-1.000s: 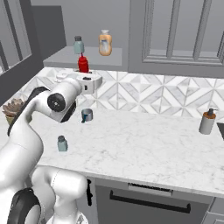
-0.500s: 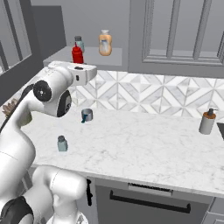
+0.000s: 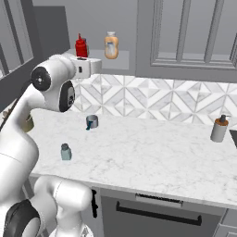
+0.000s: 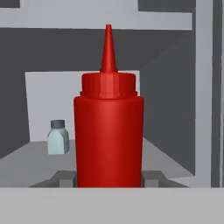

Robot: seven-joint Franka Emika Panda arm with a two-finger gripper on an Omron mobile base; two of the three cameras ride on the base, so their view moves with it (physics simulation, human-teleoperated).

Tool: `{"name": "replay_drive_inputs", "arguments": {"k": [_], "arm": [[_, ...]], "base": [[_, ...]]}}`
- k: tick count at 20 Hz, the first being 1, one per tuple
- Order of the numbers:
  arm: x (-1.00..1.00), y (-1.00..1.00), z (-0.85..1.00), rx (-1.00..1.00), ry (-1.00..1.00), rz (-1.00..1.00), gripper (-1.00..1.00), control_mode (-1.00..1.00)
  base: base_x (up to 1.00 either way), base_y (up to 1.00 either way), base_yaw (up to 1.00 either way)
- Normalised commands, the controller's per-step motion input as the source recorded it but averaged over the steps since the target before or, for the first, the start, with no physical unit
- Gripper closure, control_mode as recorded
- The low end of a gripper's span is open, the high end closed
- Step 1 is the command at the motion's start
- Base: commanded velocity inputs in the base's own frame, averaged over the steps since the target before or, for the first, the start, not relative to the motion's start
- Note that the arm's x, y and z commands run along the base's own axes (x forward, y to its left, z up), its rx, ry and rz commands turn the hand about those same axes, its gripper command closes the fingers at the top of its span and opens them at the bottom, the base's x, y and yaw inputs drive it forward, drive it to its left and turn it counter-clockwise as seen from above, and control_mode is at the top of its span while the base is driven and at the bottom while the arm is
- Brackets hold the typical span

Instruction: Put the shaker and condiment bottle from the counter next to their counterparts in the cabinet.

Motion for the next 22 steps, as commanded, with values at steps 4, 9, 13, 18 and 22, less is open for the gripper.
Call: {"name": "replay_drive_inputs", "arguments": {"k": [4,9,13,18,22], "arm": [[0.08,0.00,-0.10,-0.01,0.13,0.00,1.00,-1.00],[0.19,-0.04,-0.02,0.00,0.00,0.00,1.00,-1.00],[0.26,-0.07,-0.08,0.00,-0.03,0.00,1.00,-1.00],[0.23,-0.03,-0.27,0.00,-0.07,0.00,1.00,-1.00],[0.33,-0.03,-0.17,0.00,-0.03,0.00,1.00,-1.00]], "base": [[0.00,0.00,0.00],[0.00,0.00,0.00],[0.00,0.00,0.00],[0.00,0.00,0.00],[0.00,0.00,0.00]]}}
